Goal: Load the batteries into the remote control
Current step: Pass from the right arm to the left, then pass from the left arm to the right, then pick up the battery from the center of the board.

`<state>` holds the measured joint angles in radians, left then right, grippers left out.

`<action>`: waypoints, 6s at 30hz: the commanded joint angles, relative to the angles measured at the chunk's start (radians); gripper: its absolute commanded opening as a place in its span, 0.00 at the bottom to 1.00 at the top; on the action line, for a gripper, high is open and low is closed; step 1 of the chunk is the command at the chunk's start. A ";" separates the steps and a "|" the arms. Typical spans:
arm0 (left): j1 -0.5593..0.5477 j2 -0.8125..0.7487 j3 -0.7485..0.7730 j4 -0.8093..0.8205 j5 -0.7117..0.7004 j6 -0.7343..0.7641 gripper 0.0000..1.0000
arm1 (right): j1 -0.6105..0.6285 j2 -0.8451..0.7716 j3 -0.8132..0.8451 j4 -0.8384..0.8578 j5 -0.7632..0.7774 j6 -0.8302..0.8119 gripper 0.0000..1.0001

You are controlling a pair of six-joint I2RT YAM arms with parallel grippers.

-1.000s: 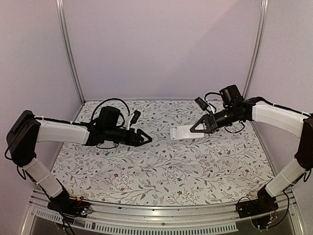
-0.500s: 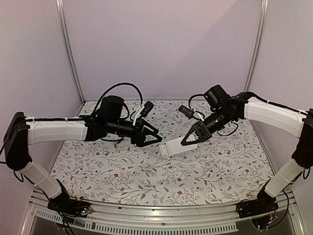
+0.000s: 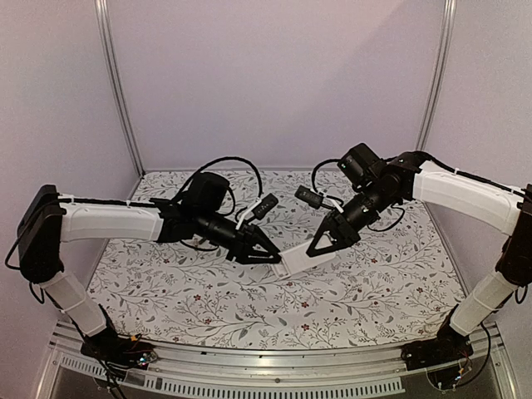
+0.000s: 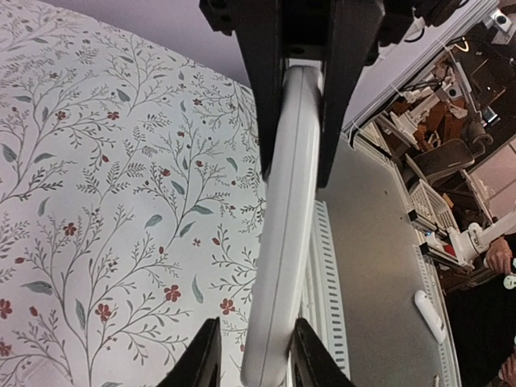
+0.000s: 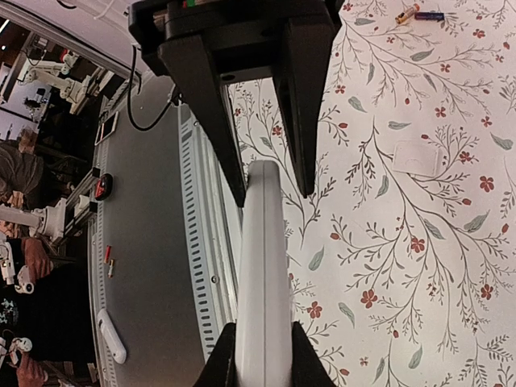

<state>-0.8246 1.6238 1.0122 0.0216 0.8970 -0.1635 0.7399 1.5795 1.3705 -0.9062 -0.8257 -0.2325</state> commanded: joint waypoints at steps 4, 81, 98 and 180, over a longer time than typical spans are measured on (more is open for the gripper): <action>-0.014 0.017 0.032 -0.016 0.047 0.003 0.25 | 0.014 -0.007 0.041 -0.029 -0.005 -0.037 0.00; -0.014 -0.037 0.108 -0.206 -0.018 0.189 0.09 | 0.009 0.063 0.007 0.077 -0.262 0.072 0.10; 0.139 -0.374 -0.141 -0.004 -0.718 -0.084 0.99 | -0.100 -0.032 -0.129 0.383 -0.039 0.275 0.00; 0.381 0.334 0.264 -0.736 -1.032 -0.119 0.17 | -0.210 -0.058 -0.277 0.635 0.054 0.394 0.00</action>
<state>-0.4614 1.9274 1.2926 -0.7040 -0.1246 -0.2810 0.5362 1.5238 1.0981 -0.2901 -0.7551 0.1612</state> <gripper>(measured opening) 0.175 0.151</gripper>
